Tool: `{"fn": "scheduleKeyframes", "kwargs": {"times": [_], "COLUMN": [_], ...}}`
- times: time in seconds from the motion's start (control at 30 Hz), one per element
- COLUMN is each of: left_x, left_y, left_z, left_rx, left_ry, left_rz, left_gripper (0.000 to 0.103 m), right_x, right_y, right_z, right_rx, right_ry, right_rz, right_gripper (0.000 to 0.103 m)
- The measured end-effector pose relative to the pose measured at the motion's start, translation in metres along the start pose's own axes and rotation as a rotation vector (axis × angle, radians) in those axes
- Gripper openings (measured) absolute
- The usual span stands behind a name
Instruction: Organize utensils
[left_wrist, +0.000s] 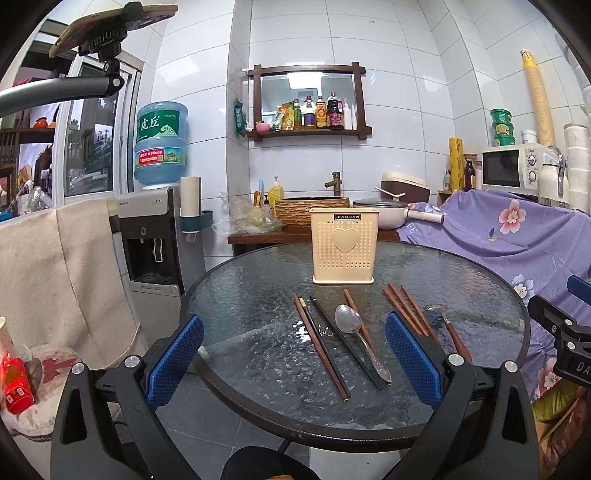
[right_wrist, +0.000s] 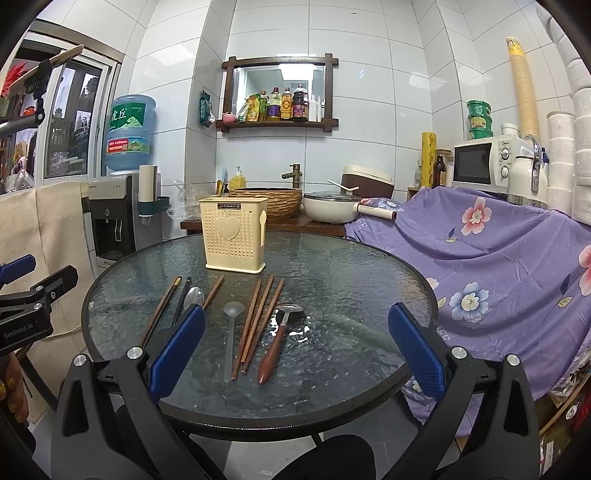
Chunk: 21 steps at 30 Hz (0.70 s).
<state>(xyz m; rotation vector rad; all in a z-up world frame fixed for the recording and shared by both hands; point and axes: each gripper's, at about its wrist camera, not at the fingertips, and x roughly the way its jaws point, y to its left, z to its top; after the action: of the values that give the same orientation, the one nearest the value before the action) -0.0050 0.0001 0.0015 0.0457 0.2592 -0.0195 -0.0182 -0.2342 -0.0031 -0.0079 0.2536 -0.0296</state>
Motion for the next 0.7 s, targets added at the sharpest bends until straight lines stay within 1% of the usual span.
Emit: {"fn": "scheduleKeyframes", "kwargs": {"times": [0.7], "left_x": [-0.0007], "left_y": [0.0017], "left_z": [0.0008], "left_rx": [0.0], "left_ry": [-0.005], "left_rz": [-0.002], "left_gripper": [0.097], "right_x": [0.0019], "right_y": [0.0016], "right_z": [-0.0007], "right_rx": [-0.001], "right_ry": [0.001], "right_rz": [-0.001], "right_gripper": [0.098]}}
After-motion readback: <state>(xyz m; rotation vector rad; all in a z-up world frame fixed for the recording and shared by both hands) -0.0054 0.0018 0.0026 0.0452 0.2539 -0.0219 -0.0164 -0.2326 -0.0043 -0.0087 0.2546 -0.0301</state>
